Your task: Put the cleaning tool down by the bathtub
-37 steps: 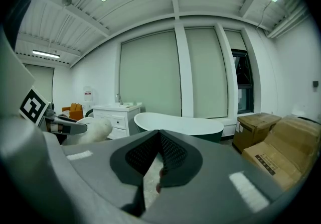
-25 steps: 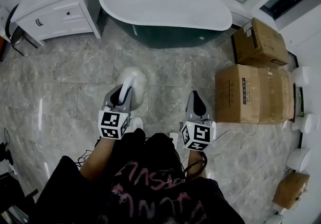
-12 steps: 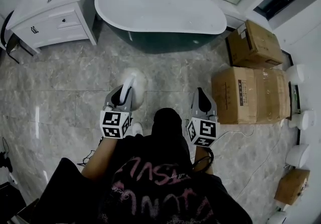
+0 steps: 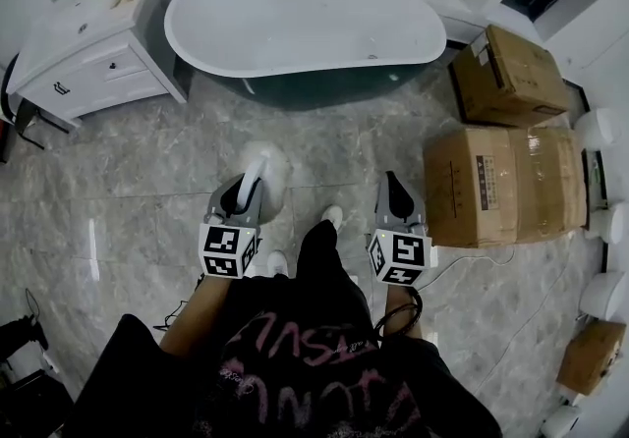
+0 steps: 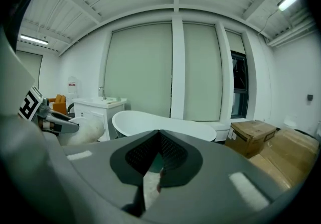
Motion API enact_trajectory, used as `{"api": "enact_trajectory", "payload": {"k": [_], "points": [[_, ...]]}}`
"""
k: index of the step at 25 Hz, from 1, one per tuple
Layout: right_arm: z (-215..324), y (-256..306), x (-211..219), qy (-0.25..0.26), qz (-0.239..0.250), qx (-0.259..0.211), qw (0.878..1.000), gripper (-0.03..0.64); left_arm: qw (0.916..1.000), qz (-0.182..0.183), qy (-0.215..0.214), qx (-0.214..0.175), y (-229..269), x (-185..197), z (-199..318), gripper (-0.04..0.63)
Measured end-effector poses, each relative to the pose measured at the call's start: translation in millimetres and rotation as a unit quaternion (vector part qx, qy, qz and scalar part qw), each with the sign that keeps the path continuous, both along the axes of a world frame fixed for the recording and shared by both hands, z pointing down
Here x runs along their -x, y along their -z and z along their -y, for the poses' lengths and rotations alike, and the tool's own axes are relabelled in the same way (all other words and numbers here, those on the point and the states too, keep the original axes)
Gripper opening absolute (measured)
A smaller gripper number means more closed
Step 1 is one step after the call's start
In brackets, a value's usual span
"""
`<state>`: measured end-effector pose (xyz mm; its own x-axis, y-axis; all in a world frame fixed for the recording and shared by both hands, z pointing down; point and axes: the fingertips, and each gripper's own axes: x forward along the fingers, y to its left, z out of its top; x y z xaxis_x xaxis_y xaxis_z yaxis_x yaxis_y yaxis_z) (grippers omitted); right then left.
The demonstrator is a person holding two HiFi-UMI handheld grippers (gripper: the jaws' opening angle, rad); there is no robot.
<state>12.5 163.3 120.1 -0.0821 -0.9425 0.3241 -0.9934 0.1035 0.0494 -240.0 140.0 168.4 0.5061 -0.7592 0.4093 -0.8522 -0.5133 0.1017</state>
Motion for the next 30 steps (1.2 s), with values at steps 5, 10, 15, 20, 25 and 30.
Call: {"api": "enact_trajectory", "payload": {"k": [5, 10, 15, 20, 25, 30], "points": [[36, -24, -33, 0.0, 0.015, 0.022, 1.0, 0.012, 0.9996, 0.014, -0.005, 0.025, -18, -35, 34, 0.083], [77, -50, -74, 0.001, 0.034, 0.044, 0.998, 0.012, 0.9981, 0.035, -0.014, 0.048, -37, -78, 69, 0.083], [118, -66, -106, 0.014, 0.046, 0.057, 0.997, 0.012, 0.9963, 0.049, -0.01, 0.07, -52, -113, 97, 0.083], [143, -83, -123, 0.038, 0.053, 0.074, 0.995, 0.012, 0.995, 0.055, -0.001, 0.084, -60, -138, 112, 0.083], [161, -92, -129, 0.052, 0.062, 0.082, 0.993, 0.012, 0.9943, 0.061, 0.013, 0.086, -62, -146, 127, 0.083], [165, -100, -132, 0.054, 0.065, 0.088, 0.992, 0.012, 0.9937, 0.057, 0.03, 0.092, -68, -145, 136, 0.083]]}}
